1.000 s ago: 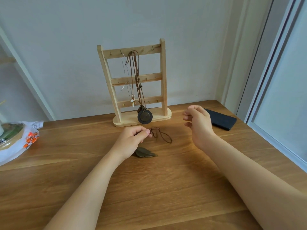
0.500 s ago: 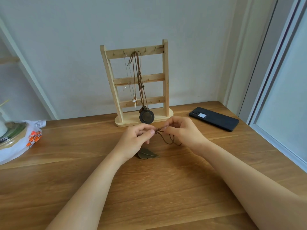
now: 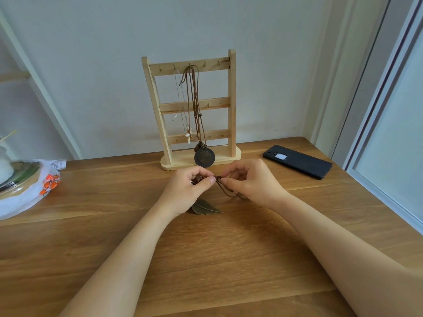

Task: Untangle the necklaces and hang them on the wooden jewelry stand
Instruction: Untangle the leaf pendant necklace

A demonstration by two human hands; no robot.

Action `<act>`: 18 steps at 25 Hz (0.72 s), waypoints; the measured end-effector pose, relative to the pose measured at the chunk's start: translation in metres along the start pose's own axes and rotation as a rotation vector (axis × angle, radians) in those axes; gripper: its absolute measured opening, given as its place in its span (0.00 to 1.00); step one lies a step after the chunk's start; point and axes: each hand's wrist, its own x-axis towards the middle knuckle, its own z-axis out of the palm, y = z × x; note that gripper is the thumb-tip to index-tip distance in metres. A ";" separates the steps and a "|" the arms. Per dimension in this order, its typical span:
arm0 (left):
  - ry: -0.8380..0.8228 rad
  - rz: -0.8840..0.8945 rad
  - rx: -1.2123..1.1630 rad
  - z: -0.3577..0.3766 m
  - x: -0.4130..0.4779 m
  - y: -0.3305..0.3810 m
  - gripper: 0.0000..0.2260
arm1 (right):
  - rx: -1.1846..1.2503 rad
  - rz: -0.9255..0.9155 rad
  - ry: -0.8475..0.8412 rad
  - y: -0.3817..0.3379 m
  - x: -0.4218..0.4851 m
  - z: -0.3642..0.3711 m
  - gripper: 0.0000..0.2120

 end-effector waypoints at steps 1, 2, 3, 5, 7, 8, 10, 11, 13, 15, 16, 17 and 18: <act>0.001 0.002 0.005 0.000 0.000 0.001 0.05 | -0.019 0.000 -0.003 0.002 0.001 0.000 0.04; -0.002 0.004 0.012 0.000 -0.001 0.001 0.05 | -0.043 -0.008 0.002 0.003 0.001 0.001 0.05; -0.009 0.014 0.020 0.000 0.000 0.001 0.04 | -0.071 -0.024 0.006 0.003 0.002 0.000 0.05; -0.029 0.027 0.038 0.000 0.000 0.001 0.03 | -0.100 -0.048 -0.003 0.002 0.002 0.000 0.05; -0.037 0.010 0.034 -0.001 0.001 0.001 0.03 | -0.090 -0.040 0.001 0.000 0.002 -0.001 0.03; -0.034 0.000 0.030 -0.001 0.001 0.002 0.03 | -0.080 -0.026 0.002 -0.002 0.002 -0.002 0.03; -0.040 -0.018 0.034 0.001 0.000 0.002 0.03 | -0.073 0.020 -0.001 -0.002 0.001 -0.004 0.02; -0.045 -0.023 0.041 0.003 -0.002 0.001 0.04 | -0.078 0.041 -0.005 0.000 0.001 -0.004 0.01; -0.058 -0.041 0.047 0.004 -0.003 0.001 0.05 | -0.091 0.059 -0.028 0.002 0.001 -0.005 0.01; -0.075 -0.066 0.040 0.003 -0.003 0.002 0.06 | -0.082 0.046 -0.037 0.002 0.001 -0.005 0.01; -0.079 -0.078 0.035 0.003 -0.003 0.002 0.06 | -0.055 0.037 -0.031 0.002 0.001 -0.004 0.01; -0.081 -0.083 0.036 0.003 -0.002 0.003 0.06 | -0.009 0.034 -0.020 0.002 0.001 -0.004 0.02; -0.083 -0.084 0.038 0.003 -0.003 0.003 0.06 | 0.049 0.040 -0.011 0.002 0.000 -0.003 0.03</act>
